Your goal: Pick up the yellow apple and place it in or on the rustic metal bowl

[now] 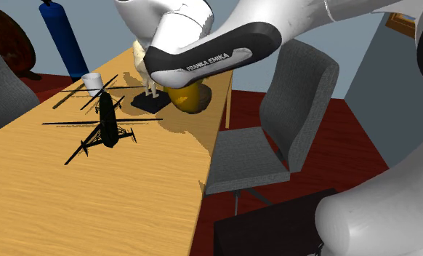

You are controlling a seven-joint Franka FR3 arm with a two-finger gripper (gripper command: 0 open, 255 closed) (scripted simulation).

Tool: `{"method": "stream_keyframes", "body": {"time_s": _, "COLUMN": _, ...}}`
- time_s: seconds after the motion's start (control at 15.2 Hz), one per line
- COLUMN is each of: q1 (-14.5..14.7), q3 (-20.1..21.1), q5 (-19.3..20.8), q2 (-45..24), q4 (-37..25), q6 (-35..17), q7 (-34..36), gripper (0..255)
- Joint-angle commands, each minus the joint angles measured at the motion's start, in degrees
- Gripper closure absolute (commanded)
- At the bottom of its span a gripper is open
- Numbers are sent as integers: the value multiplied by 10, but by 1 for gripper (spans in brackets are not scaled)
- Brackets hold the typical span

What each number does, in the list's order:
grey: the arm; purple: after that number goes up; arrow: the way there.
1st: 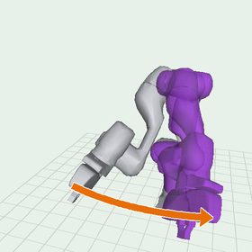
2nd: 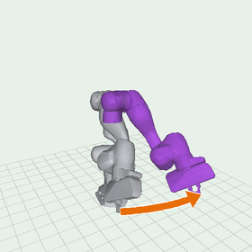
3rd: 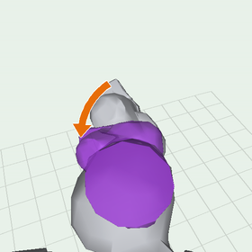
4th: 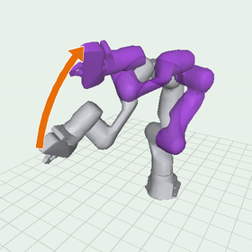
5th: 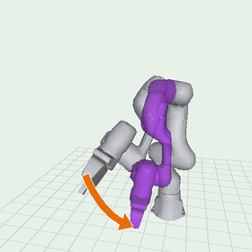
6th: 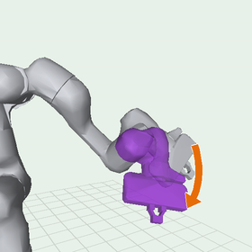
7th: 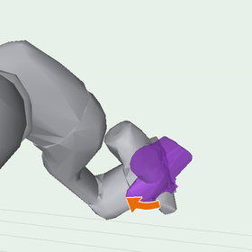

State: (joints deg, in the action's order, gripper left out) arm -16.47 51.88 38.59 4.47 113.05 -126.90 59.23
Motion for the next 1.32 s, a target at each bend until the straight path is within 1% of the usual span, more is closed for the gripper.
{"method": "stream_keyframes", "body": {"time_s": 0.0, "q1": 1, "q3": -1, "q5": -10, "q2": 4, "q4": -12, "q6": 10, "q7": -13, "gripper": 255}}
{"method": "stream_keyframes", "body": {"time_s": 0.53, "q1": 4, "q3": -6, "q5": -40, "q2": 14, "q4": -57, "q6": 50, "q7": -53, "gripper": 255}}
{"method": "stream_keyframes", "body": {"time_s": 0.73, "q1": -6, "q3": -3, "q5": -1, "q2": -44, "q4": -119, "q6": 73, "q7": -67, "gripper": 255}}
{"method": "stream_keyframes", "body": {"time_s": 0.86, "q1": -5, "q3": -3, "q5": 26, "q2": -85, "q4": -165, "q6": 92, "q7": -76, "gripper": 255}}
{"method": "stream_keyframes", "body": {"time_s": 1.06, "q1": 9, "q3": -9, "q5": 66, "q2": -150, "q4": -242, "q6": 124, "q7": -95, "gripper": 255}}
{"method": "stream_keyframes", "body": {"time_s": 1.25, "q1": 36, "q3": -22, "q5": 104, "q2": -215, "q4": -331, "q6": 160, "q7": -122, "gripper": 255}}
